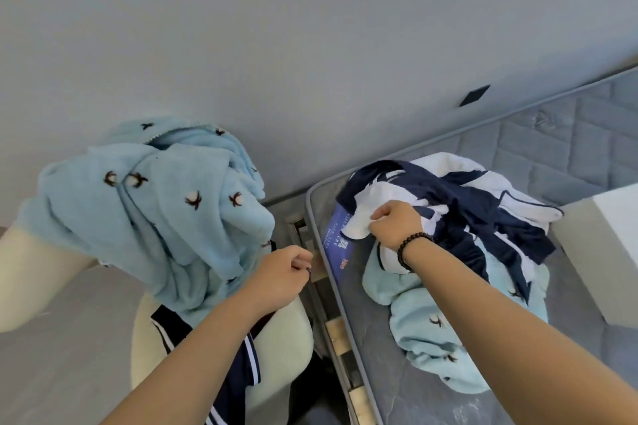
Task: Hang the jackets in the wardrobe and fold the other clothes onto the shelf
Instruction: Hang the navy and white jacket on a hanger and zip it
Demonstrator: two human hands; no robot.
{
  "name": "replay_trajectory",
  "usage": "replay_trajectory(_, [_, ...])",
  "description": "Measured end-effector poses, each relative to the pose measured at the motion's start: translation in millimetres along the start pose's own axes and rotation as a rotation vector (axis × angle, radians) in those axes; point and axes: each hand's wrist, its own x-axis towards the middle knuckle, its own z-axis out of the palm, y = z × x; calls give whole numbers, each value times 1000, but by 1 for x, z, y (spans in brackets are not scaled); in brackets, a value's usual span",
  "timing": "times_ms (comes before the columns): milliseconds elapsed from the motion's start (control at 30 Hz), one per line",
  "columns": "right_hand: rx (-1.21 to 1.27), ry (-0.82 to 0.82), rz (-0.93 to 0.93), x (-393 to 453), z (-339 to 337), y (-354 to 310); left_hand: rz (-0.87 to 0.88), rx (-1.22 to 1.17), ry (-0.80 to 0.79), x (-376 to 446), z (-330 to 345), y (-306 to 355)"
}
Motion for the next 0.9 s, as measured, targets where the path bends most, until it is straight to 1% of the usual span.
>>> replay_trajectory(100, [66,-78,-148,-35,-30,-56,29,-88,111,-21,-16,16])
replay_trajectory(167, [102,-165,-255,-66,-46,-98,51,-159,177,-38,-31,25])
replay_trajectory(300, [192,-369,-414,-139,-68,-170,106,-157,269,-79,-65,36])
replay_trajectory(367, [211,-469,-488,-173,-74,-199,127,-199,293,-105,-80,36])
replay_trajectory(433, [232,-571,-560,-206,-77,-225,165,-299,296,-134,-92,32])
replay_trajectory(533, [288,-718,-650,-251,-77,-259,225,-515,324,-175,-102,18])
replay_trajectory(567, [314,-756,-676,-264,-75,-269,223,-550,377,-188,-105,15])
replay_trajectory(633, [364,-800,-724,-287,-70,-289,229,-613,536,-213,-114,8])
replay_trajectory(733, [472,-790,-793,-315,-57,-314,258,-717,754,-256,-131,3])
replay_trajectory(800, [530,-780,-833,-330,-45,-327,247,-830,886,-285,-142,-3])
replay_trajectory(867, [477,-796,-907,-347,-30,-336,250,-946,984,-314,-152,-11])
replay_trajectory(900, [390,-818,-954,-356,-21,-338,270,-997,1036,-329,-156,-15])
